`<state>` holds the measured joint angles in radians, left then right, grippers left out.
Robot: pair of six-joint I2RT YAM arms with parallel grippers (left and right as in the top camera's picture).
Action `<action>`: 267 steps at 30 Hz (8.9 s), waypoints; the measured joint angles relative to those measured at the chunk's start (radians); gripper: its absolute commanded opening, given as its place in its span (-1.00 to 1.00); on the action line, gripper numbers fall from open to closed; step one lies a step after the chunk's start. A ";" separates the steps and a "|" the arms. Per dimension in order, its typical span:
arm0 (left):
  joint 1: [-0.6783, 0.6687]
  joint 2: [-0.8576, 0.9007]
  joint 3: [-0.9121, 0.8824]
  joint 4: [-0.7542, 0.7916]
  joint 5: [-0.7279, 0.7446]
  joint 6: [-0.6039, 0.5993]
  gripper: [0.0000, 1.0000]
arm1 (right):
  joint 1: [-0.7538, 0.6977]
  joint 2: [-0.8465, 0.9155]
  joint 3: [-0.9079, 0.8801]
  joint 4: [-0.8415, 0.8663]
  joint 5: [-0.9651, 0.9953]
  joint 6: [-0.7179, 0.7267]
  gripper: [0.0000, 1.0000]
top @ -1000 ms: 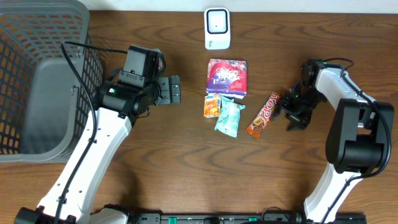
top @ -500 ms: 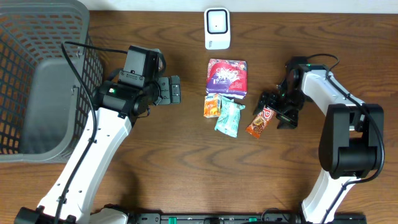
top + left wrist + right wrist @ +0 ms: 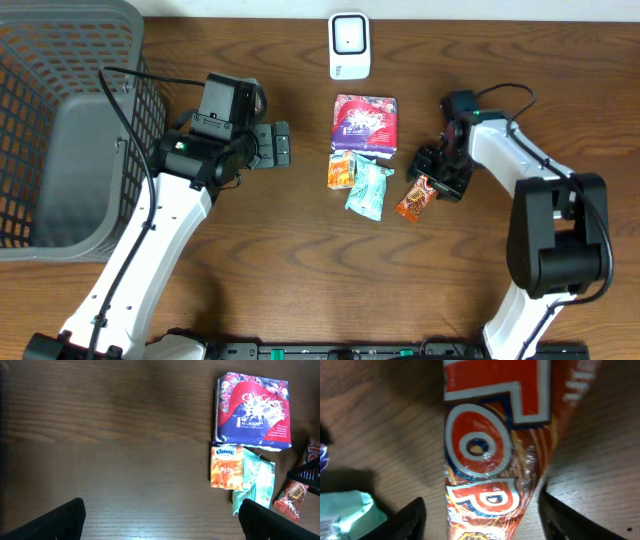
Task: Scan the item barcode
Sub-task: 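Lift wrapper up to the white scanner with right gripper, then carry wrapper to the right table edge and release it, then reach right gripper to the mint-green packet and grasp it, then drag green packet rightward and set it down with right gripper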
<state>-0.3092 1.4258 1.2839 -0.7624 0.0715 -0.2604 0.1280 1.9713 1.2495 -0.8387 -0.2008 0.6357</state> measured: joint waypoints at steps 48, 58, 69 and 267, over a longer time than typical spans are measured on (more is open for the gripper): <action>0.000 0.000 0.000 0.000 0.000 0.000 0.96 | 0.175 0.359 0.740 0.644 -0.111 0.121 -0.98; 0.000 0.000 0.000 0.000 0.000 0.000 0.96 | 0.172 0.476 0.852 0.573 -0.199 0.177 -0.98; 0.000 0.000 0.000 0.000 0.000 0.000 0.95 | 0.150 0.474 0.901 0.450 -0.217 0.152 -0.98; 0.000 0.000 0.000 0.000 0.000 0.000 0.95 | -0.063 0.034 -0.048 -0.190 -0.804 -0.798 -0.52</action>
<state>-0.3092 1.4258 1.2839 -0.7628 0.0715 -0.2604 0.0647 2.0056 1.2015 -1.0283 -1.0050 -0.1627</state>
